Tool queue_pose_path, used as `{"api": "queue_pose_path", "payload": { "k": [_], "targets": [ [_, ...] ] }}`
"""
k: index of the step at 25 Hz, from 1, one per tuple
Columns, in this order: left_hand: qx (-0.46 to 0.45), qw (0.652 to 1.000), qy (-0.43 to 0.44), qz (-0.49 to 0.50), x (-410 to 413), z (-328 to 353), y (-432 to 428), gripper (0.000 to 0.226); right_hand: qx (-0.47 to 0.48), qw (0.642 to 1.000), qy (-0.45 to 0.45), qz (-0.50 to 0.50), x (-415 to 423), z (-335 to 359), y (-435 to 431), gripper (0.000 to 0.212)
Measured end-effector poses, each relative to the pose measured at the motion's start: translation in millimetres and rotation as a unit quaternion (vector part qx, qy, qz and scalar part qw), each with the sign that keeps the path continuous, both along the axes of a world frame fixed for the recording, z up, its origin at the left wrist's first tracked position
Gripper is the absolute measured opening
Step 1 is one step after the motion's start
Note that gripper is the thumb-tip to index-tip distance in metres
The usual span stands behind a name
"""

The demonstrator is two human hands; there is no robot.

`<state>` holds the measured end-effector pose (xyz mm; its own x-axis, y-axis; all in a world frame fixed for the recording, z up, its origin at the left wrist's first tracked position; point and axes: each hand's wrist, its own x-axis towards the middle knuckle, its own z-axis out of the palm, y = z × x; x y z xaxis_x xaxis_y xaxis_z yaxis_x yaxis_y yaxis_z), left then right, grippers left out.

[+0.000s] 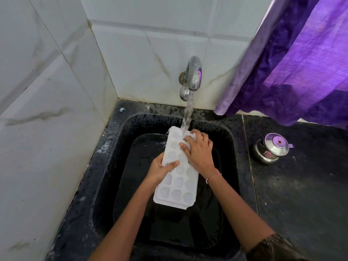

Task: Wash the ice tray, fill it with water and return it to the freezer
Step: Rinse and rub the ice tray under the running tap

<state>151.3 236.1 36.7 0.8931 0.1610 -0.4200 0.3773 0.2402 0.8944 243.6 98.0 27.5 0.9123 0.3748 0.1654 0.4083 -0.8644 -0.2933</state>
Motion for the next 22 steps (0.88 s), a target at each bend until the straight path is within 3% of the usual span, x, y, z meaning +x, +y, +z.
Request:
{"api": "queue_pose_path", "payload": {
  "k": [4,8,13,18,22],
  "targets": [
    [0.001,1.000,0.010,0.029,-3.4,-2.2,0.3,0.026,-0.008,0.998,0.040,0.039,2.1,-0.1,-2.5,0.051],
    [-0.029,0.997,0.014,0.072,-1.7,0.6,6.4,0.020,0.068,0.997,0.046,0.009,2.7,-1.5,-7.6,0.037],
    [-0.024,0.996,0.027,0.085,-12.2,-6.8,11.5,0.024,-0.011,0.999,0.015,0.035,4.4,6.3,9.3,0.029],
    [-0.022,0.996,0.032,0.084,-19.4,-9.3,14.8,0.024,-0.029,0.998,0.044,0.034,-3.9,1.4,13.9,0.036],
    [-0.013,0.997,0.015,0.070,-7.8,-4.5,-0.2,0.030,-0.007,0.997,0.079,-0.004,-5.5,4.4,37.9,0.059]
  ]
}}
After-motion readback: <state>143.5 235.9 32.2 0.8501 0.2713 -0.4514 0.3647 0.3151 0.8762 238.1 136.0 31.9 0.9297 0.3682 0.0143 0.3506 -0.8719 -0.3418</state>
